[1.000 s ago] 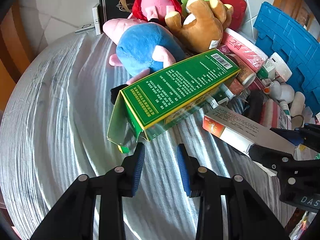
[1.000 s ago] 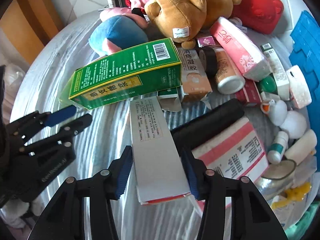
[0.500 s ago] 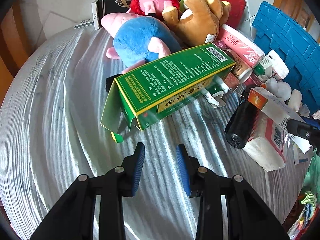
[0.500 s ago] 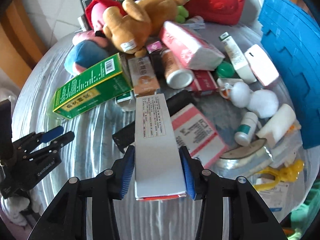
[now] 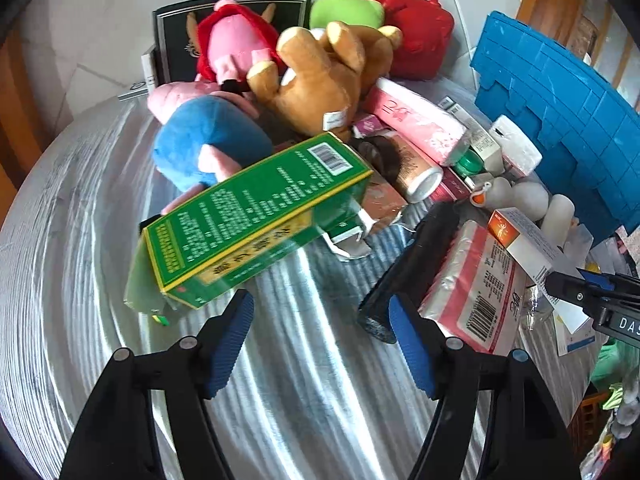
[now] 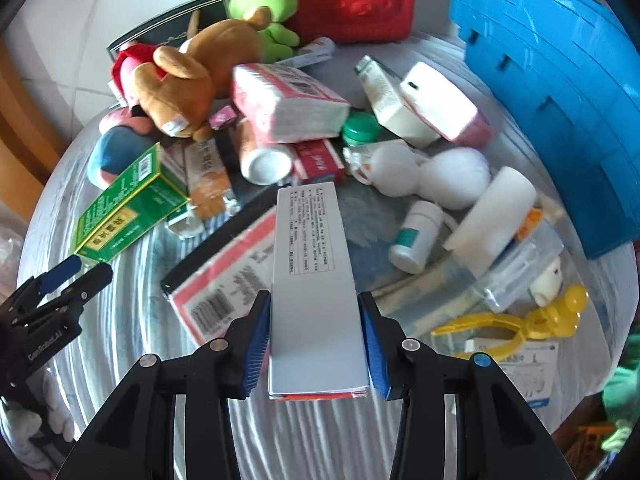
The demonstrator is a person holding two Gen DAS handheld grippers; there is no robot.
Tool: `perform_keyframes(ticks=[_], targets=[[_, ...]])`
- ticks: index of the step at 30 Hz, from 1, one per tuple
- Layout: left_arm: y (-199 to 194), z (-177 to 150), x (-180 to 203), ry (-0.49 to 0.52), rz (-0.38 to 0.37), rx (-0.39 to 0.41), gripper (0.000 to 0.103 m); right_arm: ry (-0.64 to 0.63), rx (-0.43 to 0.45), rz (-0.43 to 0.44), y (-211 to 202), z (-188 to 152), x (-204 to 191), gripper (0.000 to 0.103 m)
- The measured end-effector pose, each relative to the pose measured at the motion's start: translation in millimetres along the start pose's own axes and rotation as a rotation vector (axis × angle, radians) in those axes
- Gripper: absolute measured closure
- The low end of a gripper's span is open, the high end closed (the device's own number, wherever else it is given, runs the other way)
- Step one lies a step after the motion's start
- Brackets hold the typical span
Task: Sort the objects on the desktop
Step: 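Grasp the black cylinder with left tool while right tool lifts the white box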
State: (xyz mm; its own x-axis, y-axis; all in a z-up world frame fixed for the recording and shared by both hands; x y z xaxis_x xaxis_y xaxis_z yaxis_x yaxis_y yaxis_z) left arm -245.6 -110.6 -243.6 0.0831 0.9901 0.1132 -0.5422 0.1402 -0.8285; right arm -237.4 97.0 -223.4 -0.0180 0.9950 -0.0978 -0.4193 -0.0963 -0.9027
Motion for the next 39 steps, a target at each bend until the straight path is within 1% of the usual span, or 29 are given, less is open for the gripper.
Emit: perform_keyframes(ticks=[3,6,8,10,11,14,16,17,18,20,21,22,25,28,34,35,39], targets=[[15,3,22,0.038,-0.032,-0.019,0.033,0.016,-0.010,0.027,3,-1,8,0.061],[32,5,42,0.093,-0.038,-0.052,0.033,-0.006,-0.017,0.039,6,1,7,0.061],[41,8,50,0.126,-0.011,-0.058,0.034,-0.009,-0.021,0.051,9,3,7,0.061],[55,8,54,0.150,0.005,-0.095,0.033,-0.016,-0.028,0.060,13,5,7,0.061],[62,7,56,0.146,-0.010,-0.116,0.033,-0.017,-0.032,0.064,14,6,7,0.061],[70,7,62,0.112,-0.085,-0.145,0.033,-0.022,-0.043,0.059,20,10,7,0.060],[77,2,63,0.112,-0.103,-0.168,0.045,-0.012,-0.048,0.055,25,13,8,0.059],[75,1,65,0.162,-0.064,-0.136,0.052,-0.005,-0.050,0.055,27,15,7,0.059],[75,-1,68,0.192,-0.041,-0.127,0.054,-0.004,-0.051,0.055,30,17,6,0.058],[71,-4,67,0.155,-0.063,-0.128,0.060,-0.012,-0.049,0.049,33,20,3,0.055],[69,-6,64,0.139,-0.059,-0.128,0.061,-0.020,-0.052,0.043,34,21,0,0.055],[67,-9,60,0.128,-0.049,-0.127,0.061,-0.028,-0.056,0.039,36,21,-3,0.054],[57,-20,44,0.122,0.007,-0.122,0.061,-0.058,-0.078,0.034,41,16,-14,0.056],[44,-35,28,0.105,0.042,-0.126,0.061,-0.097,-0.090,0.045,41,6,-25,0.057],[27,-59,17,0.077,0.054,-0.150,0.061,-0.126,-0.098,0.062,38,0,-39,0.057],[27,-60,17,0.071,0.050,-0.151,0.061,-0.129,-0.100,0.060,38,-1,-40,0.055],[26,-59,18,0.051,0.036,-0.147,0.061,-0.122,-0.102,0.068,37,-1,-39,0.054]])
Point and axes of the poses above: each gripper's, at about its wrist camera, not at the fingertips, and y roughly the way its jaws point, x to its right, z to its top, the point moved 9 cm from there along y, roughly the way its jaws point, and after that the axes turned 2 degrees about z, right-handed, at the moved point
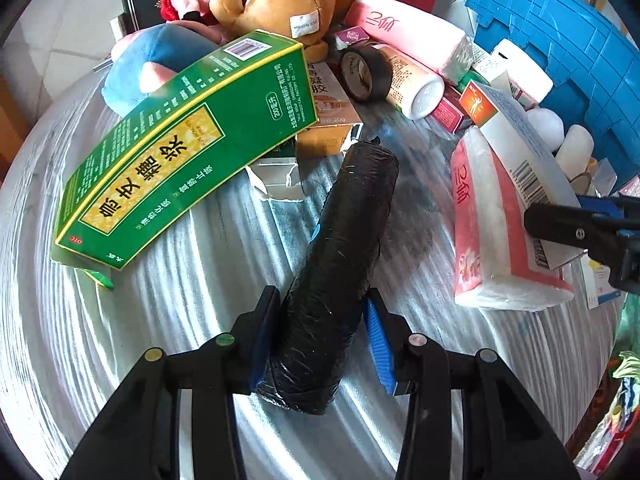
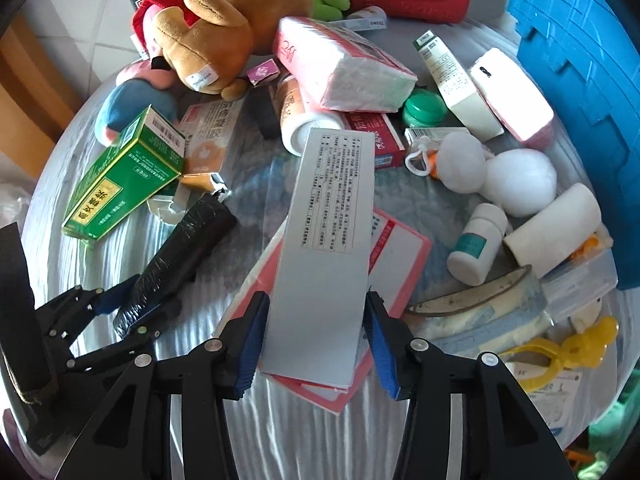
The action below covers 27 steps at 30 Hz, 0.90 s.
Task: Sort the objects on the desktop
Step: 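Grasp the black cylinder with left tool while right tool lifts the white box, then carry the black cylinder and white box over the blue crate with both tools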
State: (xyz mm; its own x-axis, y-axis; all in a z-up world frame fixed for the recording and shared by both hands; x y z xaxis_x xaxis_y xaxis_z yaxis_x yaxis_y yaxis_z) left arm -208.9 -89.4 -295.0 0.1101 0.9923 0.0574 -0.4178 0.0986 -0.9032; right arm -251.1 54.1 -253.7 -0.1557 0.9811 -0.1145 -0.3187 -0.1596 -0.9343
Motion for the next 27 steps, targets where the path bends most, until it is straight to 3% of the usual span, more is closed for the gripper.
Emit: perform_keyframes(ticks=[4,7,15,18,19,20,22,27], targets=[[2,3,7,0.016,0.011,-0.004,0.060,0.008,0.003,0.009,-2,-3,-3,0.052],[4,5,13,0.027,0.016,-0.006,0.060,0.013,0.001,0.015,-1,-3,-4,0.036],[11,19,24,-0.002,-0.027,-0.014,0.059,0.029,0.025,-0.006,-3,13,5,0.033],[10,15,32,0.031,-0.013,0.002,0.063,0.030,0.026,-0.015,2,21,6,0.033],[9,13,35,0.031,-0.024,0.003,0.064,0.026,0.018,-0.014,6,22,5,0.035],[6,11,36,0.023,-0.033,0.006,0.065,0.013,0.011,-0.038,9,21,4,0.048],[-3,10,39,0.023,-0.023,0.031,0.066,-0.024,0.028,-0.069,4,23,0,0.062],[-43,17,40,0.025,0.001,0.134,0.069,-0.056,0.074,-0.026,-20,24,-17,0.062]])
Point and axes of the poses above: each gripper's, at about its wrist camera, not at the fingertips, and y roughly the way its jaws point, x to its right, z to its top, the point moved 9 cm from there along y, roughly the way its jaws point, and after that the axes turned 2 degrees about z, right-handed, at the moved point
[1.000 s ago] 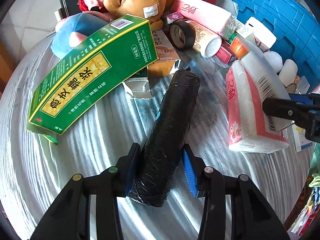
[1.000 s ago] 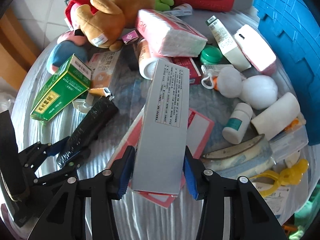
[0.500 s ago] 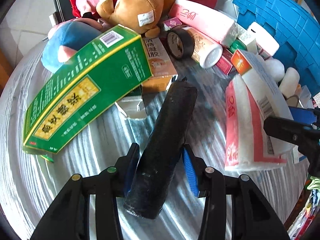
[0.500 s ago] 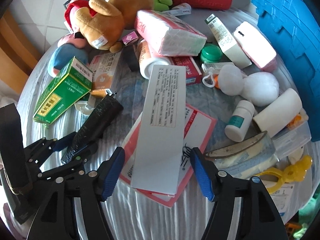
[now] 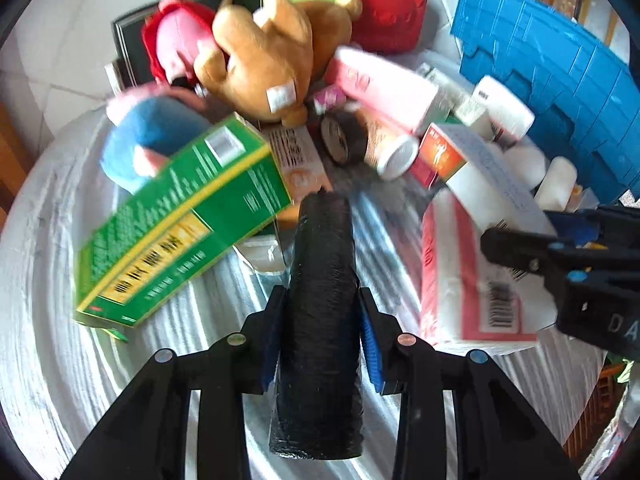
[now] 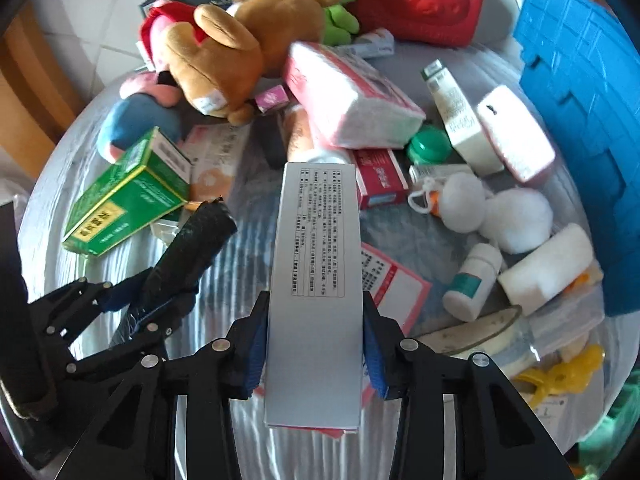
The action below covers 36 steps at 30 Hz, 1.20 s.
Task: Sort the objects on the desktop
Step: 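Carry the black cylinder and white box over the blue crate with both tools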
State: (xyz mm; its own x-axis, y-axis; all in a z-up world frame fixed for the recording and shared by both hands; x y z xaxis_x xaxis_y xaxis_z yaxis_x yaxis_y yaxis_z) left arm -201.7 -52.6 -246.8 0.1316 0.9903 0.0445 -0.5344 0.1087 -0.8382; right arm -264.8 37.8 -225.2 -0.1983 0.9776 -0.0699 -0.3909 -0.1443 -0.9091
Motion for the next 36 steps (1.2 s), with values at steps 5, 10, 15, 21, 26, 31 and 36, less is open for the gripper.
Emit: perform_keyframes(ticks=[5,10,15,21,26,31,36], targets=[[-52,21,-43,-0.022,0.035,0.116,0.069,-0.020,0.087,0.029,-40,9,-6,0.062],[-92,57,-27,-0.017,0.077,0.227,0.069,-0.037,0.213,0.042,-85,22,-3,0.062],[-117,86,7,-0.001,0.095,0.315,0.069,-0.032,0.342,0.047,-133,36,22,0.062],[-149,141,86,0.035,0.069,0.425,0.069,-0.018,0.479,0.001,-196,51,89,0.062],[-157,186,172,0.072,0.025,0.480,0.069,0.016,0.566,-0.072,-245,62,173,0.062],[-145,232,266,0.097,-0.044,0.488,0.069,0.071,0.646,-0.138,-291,66,266,0.062],[-138,272,351,0.137,-0.083,0.492,0.069,0.100,0.685,-0.221,-327,69,352,0.062]])
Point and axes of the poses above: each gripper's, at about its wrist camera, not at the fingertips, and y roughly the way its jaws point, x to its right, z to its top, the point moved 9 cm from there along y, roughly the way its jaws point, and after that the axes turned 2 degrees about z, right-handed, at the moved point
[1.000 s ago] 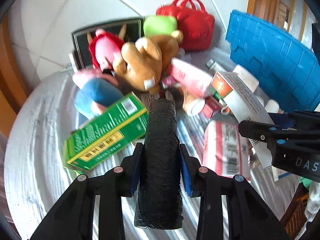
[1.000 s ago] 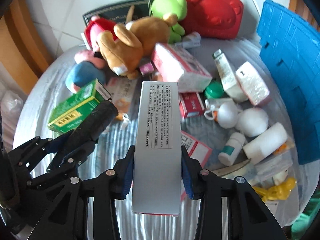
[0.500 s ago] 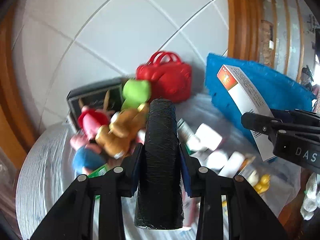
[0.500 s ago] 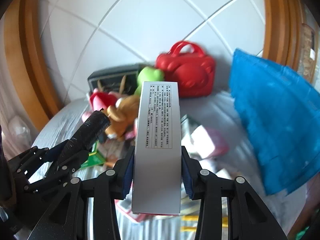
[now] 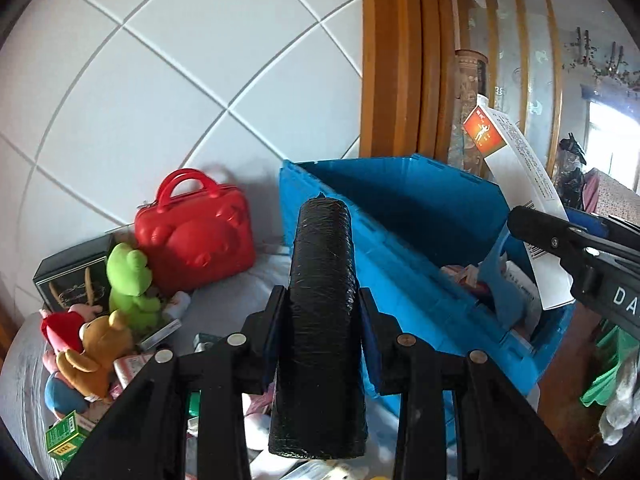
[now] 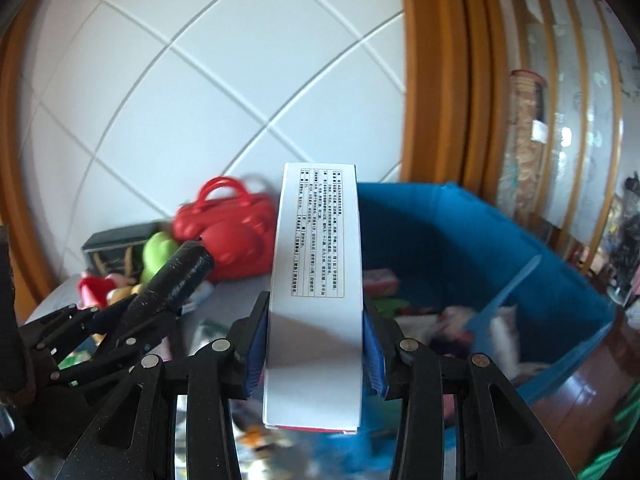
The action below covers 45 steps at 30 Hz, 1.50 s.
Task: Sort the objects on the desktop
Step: 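Carry the black cylinder and white box over the blue crate with both tools, then open both tools to drop cylinder and white box into the crate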
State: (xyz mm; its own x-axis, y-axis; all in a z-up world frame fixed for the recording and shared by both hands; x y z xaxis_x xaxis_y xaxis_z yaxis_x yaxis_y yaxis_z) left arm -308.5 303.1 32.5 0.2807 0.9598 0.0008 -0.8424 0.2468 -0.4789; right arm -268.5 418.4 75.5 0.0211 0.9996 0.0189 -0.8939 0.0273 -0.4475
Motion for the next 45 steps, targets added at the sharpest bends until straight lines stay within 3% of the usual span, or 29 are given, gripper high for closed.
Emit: perform_keyframes(ticks=[5,14,19,26,28,30,32,34,36,38,45], targets=[[24,27,63,0.054,-0.031,0.000,0.069,0.032,-0.019,-0.089,12,6,80,0.062],[69,45,139,0.118,-0.109,-0.051,0.069,0.074,-0.066,-0.160,42,-15,152,0.062],[68,51,145,0.146,-0.121,-0.037,0.069,0.102,-0.091,-0.175,56,-24,186,0.062],[70,49,147,0.167,-0.134,-0.051,0.068,0.122,-0.105,-0.182,64,-31,196,0.062],[68,50,149,0.183,-0.134,-0.037,0.063,0.120,-0.104,-0.187,64,-32,195,0.062],[66,50,149,0.194,-0.125,-0.027,0.042,0.116,-0.102,-0.195,63,-31,196,0.062],[61,51,148,0.190,-0.127,-0.008,0.032,0.119,-0.102,-0.201,62,-32,197,0.062],[56,53,148,0.179,-0.138,0.005,0.030,0.120,-0.101,-0.209,60,-32,198,0.061],[52,54,146,0.166,-0.147,0.009,0.030,0.116,-0.090,-0.223,55,-31,198,0.053],[48,56,145,0.163,-0.146,0.018,0.029,0.110,-0.077,-0.231,50,-29,197,0.025],[28,53,133,0.140,-0.144,0.041,0.027,0.105,-0.035,-0.247,31,-23,192,0.003]])
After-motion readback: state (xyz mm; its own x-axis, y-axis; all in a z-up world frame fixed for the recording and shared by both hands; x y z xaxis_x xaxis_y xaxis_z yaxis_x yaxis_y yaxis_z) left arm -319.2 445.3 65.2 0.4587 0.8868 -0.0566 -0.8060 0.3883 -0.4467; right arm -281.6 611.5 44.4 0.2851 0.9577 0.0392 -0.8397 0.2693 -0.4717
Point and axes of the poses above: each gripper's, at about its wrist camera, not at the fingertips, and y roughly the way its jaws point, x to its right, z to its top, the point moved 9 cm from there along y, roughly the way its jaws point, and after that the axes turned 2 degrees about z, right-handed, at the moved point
